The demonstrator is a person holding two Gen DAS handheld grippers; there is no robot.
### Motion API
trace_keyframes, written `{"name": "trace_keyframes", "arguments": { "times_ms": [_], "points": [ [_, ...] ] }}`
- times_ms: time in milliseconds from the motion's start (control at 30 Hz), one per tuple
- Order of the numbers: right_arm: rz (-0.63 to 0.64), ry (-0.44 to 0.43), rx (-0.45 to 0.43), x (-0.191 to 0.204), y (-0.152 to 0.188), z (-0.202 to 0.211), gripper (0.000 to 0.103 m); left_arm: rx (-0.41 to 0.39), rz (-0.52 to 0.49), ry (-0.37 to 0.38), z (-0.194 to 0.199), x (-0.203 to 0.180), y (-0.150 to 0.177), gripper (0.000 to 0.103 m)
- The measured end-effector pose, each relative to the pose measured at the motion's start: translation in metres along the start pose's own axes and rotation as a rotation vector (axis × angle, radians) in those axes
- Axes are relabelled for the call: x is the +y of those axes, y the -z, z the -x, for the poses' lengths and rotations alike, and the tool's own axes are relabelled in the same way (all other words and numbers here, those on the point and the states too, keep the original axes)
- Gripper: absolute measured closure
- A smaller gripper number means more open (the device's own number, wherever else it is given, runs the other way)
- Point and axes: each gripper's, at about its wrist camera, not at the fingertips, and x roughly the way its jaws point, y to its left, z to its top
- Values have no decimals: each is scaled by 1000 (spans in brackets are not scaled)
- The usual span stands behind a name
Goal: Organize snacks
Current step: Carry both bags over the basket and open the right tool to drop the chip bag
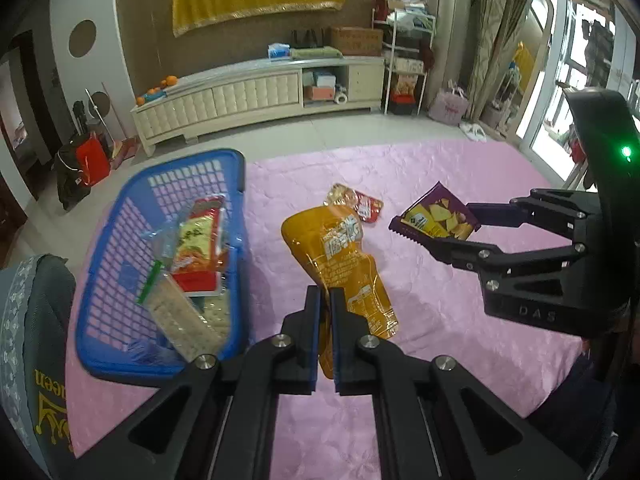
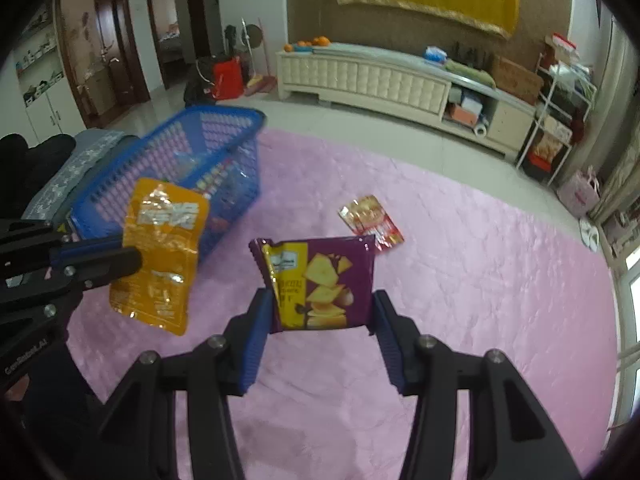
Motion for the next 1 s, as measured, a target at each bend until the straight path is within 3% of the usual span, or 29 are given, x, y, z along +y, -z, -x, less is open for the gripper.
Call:
{"name": "trace_keyframes", "arguments": {
  "times_ms": [433, 1000],
  "points": [
    [100, -50, -82, 70, -46, 13, 48, -89, 70, -72, 54, 75, -1, 99],
    [248, -104, 19, 169, -76, -53, 48, -67, 183, -149, 62, 167, 32, 99]
  ]
}}
